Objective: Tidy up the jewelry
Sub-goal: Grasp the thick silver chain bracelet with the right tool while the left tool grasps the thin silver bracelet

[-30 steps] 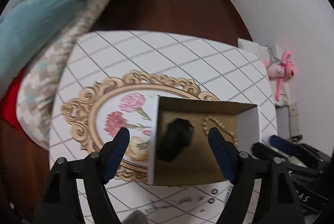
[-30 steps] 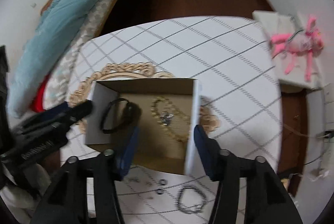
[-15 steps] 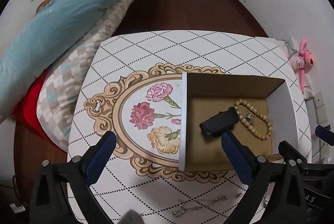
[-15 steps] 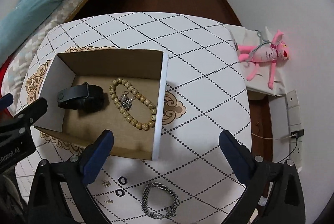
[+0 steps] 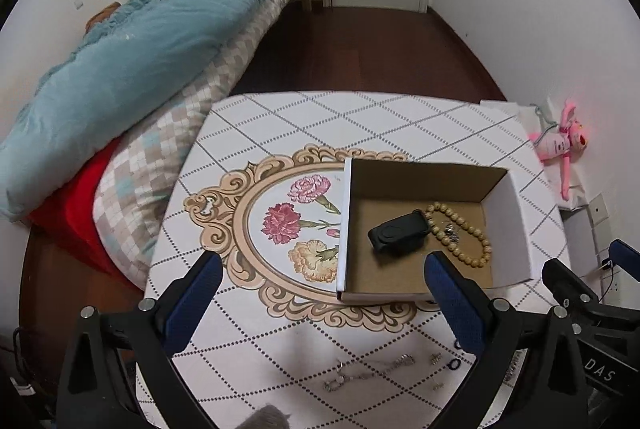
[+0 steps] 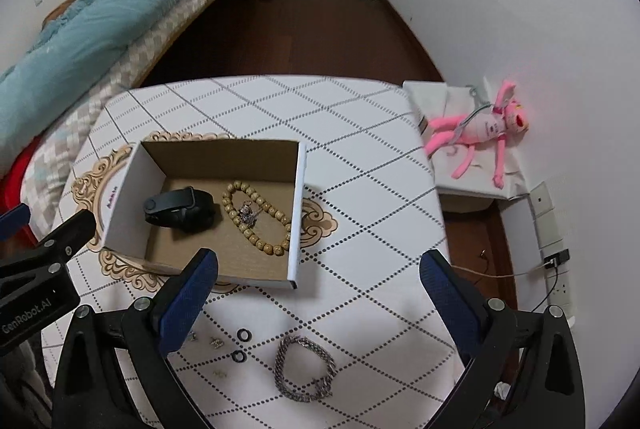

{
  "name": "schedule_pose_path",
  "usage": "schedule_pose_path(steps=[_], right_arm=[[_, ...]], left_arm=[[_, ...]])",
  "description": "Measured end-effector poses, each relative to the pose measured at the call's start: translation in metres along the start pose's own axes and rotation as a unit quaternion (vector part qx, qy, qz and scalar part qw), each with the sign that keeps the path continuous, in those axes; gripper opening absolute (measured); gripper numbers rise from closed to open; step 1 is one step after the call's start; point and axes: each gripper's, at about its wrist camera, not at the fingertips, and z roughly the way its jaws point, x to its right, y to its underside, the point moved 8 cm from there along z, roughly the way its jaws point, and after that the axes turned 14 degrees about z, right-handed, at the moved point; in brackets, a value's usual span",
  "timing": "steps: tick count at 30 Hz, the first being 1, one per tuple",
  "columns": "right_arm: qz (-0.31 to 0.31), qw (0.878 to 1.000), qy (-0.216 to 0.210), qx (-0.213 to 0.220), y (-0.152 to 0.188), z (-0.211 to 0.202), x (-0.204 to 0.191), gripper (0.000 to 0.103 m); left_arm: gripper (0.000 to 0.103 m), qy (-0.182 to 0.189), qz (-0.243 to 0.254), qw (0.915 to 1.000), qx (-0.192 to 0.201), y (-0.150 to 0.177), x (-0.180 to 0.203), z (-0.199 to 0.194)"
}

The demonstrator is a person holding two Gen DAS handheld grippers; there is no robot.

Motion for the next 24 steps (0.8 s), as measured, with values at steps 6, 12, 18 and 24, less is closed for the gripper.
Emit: schedule_pose_path(steps=[6, 12, 18, 24], right_arm=[[0.012, 0.999, -0.014, 0.033, -0.004, -0.04, 0.006, 0.102], [0.029, 0.998, -0.04, 0.027, 0.006, -0.062, 0.014, 0.102], [0.05, 0.997, -0.024, -0.05, 0.056, -0.014, 0.035, 0.102], [0.082, 0.99, 0.001, -0.113, 0.103, 0.042, 0.065, 0.084]], left_arm=[[0.103, 0.0, -0.006, 0.9996, 0.027, 0.002, -0.002, -0.035], [0.103, 0.002, -0.022, 0.9995, 0.021, 0.018, -0.009, -0.051], [0.103, -0.012, -0.021, 0.9994, -0.023, 0.065, -0.012, -0.026], [0.103, -0.018, -0.024, 0.9951, -0.094, 0.125, -0.016, 0.021]])
